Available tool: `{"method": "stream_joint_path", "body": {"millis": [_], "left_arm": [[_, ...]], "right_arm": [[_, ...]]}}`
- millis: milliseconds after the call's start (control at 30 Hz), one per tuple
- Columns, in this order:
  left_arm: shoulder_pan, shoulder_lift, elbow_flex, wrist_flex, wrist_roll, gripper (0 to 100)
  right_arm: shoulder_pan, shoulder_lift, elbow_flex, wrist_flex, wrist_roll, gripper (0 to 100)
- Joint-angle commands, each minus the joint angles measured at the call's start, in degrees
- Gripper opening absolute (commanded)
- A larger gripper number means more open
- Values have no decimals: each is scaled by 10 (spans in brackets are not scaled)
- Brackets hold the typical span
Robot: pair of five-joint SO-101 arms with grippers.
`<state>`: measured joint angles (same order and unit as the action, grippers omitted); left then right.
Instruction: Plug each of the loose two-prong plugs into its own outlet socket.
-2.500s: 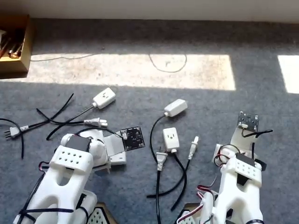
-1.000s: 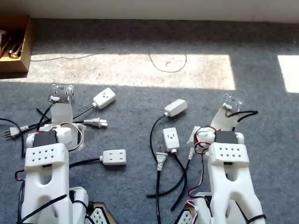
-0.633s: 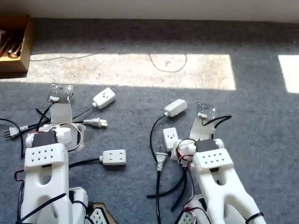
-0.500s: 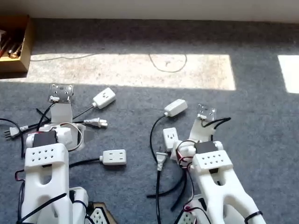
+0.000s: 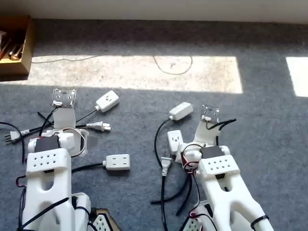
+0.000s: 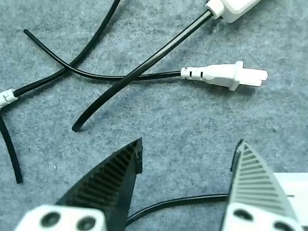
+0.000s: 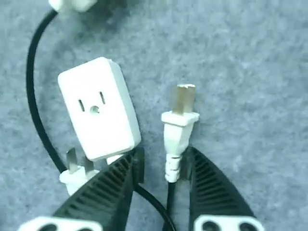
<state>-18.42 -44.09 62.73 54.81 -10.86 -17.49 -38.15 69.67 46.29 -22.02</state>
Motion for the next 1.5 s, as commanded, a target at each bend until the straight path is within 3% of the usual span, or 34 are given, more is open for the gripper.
{"method": "stream_joint_path", "body": {"millis": [0, 267, 667, 767, 1000, 1067, 1167, 1300, 1467], "left_arm": [[4, -7, -2, -10, 5, 302], [4, -10, -1, -10, 6, 302], [19, -10, 0, -10, 6, 302], [19, -10, 0, -10, 6, 302], [18, -8, 0, -10, 6, 302], [18, -8, 0, -10, 6, 302], [19, -11, -3, -12, 4, 302], [22, -12, -14, -10, 1, 302], [22, -7, -90, 28, -75, 305]], "right_arm": [[-4, -4, 12, -9, 13, 111], [73, -4, 41, -58, 29, 112], [86, 5, 36, -39, 42, 70], [86, 65, 30, -43, 60, 6], [97, 224, -101, 33, 25, 5], [124, 233, -146, 80, 113, 5], [133, 212, -225, 159, 327, 5], [131, 133, -325, 235, 371, 5], [93, 29, -446, 277, 419, 5]]}}
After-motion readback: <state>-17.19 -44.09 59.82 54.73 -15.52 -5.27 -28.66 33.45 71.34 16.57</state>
